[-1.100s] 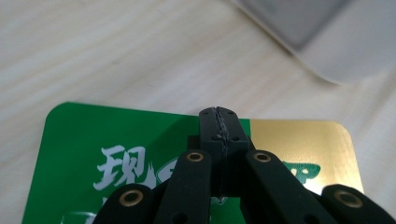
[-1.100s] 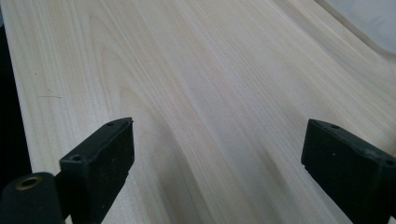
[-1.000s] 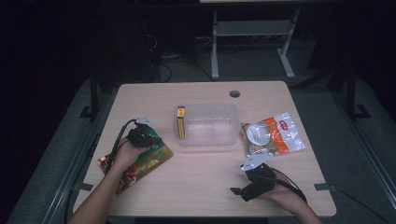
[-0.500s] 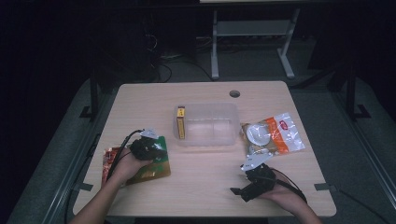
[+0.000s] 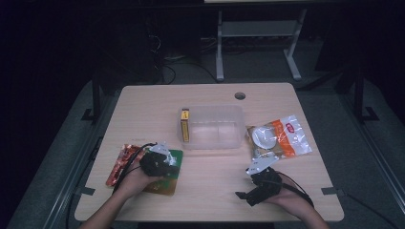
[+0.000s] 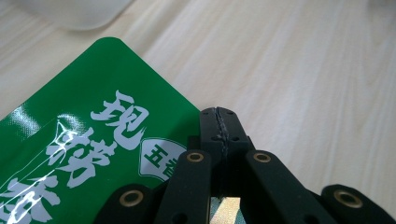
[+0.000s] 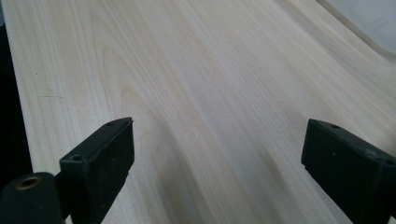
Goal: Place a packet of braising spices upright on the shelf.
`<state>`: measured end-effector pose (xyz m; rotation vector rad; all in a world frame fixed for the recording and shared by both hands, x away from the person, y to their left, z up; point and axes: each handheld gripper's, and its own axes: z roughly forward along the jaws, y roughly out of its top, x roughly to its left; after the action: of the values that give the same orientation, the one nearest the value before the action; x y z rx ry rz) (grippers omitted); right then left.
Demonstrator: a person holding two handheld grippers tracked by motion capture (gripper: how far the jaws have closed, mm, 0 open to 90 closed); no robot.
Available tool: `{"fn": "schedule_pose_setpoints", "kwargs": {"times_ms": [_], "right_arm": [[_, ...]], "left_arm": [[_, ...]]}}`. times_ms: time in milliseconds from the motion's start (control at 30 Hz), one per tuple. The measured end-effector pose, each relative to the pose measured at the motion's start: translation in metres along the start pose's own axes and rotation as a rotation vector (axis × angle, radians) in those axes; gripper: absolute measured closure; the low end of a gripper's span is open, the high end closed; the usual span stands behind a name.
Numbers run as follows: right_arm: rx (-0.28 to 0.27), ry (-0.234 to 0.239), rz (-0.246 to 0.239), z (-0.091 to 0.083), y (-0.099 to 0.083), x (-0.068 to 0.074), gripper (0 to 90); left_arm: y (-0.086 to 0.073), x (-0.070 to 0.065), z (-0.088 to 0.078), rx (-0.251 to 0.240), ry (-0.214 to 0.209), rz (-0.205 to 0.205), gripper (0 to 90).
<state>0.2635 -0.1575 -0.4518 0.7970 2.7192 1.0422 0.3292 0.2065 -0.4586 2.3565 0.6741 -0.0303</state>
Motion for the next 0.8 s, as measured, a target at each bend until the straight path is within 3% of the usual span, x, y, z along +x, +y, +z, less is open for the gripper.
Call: {"fn": "schedule_pose_setpoints", "kwargs": {"times_ms": [467, 800], "right_arm": [[-0.005, -0.009, 0.002, -0.004, 0.0, -0.003, 9.1], [-0.006, -0.015, 0.0, -0.007, -0.001, -0.005, 9.2]], "left_arm": [[0.026, -0.035, 0.031, 0.008, -0.06, 0.118, 90.0], [0.059, -0.061, 0.067, 0.002, -0.105, 0.2, 90.0]]}}
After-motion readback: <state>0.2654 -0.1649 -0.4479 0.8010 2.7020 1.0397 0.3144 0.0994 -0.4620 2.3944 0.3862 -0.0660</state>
